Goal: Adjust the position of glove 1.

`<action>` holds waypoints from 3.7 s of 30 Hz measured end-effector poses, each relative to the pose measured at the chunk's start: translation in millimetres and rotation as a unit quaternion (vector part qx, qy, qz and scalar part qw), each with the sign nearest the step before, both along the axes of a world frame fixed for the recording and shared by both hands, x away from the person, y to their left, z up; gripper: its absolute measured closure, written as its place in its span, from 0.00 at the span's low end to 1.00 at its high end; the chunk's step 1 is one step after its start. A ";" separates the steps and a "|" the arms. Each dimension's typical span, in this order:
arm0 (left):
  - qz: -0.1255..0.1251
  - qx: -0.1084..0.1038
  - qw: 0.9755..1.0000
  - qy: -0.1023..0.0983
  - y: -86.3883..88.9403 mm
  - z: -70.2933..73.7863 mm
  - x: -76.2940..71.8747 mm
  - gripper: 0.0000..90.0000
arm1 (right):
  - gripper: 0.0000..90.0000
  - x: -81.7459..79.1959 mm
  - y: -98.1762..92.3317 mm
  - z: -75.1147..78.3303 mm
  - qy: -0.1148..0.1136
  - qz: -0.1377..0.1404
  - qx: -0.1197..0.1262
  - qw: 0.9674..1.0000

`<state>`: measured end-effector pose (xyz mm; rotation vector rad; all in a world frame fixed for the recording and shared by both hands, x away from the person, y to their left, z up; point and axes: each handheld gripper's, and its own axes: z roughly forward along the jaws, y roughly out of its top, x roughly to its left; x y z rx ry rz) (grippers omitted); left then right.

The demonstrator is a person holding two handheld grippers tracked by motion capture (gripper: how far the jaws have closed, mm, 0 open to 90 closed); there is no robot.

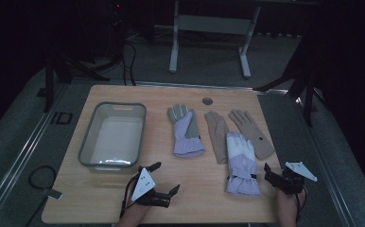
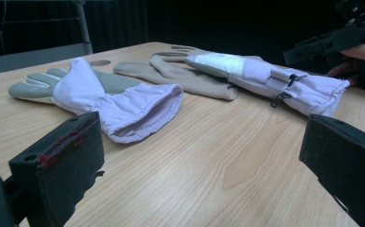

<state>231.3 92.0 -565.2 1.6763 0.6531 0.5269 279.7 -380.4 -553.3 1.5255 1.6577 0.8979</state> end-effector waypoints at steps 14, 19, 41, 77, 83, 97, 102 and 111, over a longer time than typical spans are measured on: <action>-0.003 0.002 1.000 0.000 -0.4 0.1 -0.3 0.01 | 0.15 6.7 1.8 38.2 0.027 0.039 0.038 0.998; -0.004 0.002 1.000 0.000 -0.3 0.1 -0.3 0.01 | 0.14 14.6 12.9 58.2 0.010 0.054 0.039 0.998; -0.007 0.001 1.000 0.003 0.1 0.2 -0.2 0.01 | 0.13 52.6 82.4 120.4 -0.003 0.143 0.039 0.989; -0.015 0.002 1.000 0.002 -0.2 0.2 -0.6 0.01 | 0.30 111.9 218.8 104.8 0.050 0.249 0.003 0.967; -0.017 0.001 1.000 0.002 0.0 0.2 -0.5 0.01 | 0.38 126.4 239.9 88.2 0.068 0.265 -0.016 0.962; -0.018 0.000 1.000 0.004 0.4 0.2 -0.2 0.01 | 0.52 162.5 258.2 50.4 0.125 0.294 -0.026 0.947; -0.019 -0.003 1.000 0.008 0.6 0.1 0.1 0.01 | 0.55 174.9 261.0 31.1 0.154 0.277 -0.031 0.948; -0.020 -0.002 1.000 0.006 0.4 0.2 -0.3 0.01 | 0.57 179.2 266.6 15.7 0.169 0.279 -0.057 0.944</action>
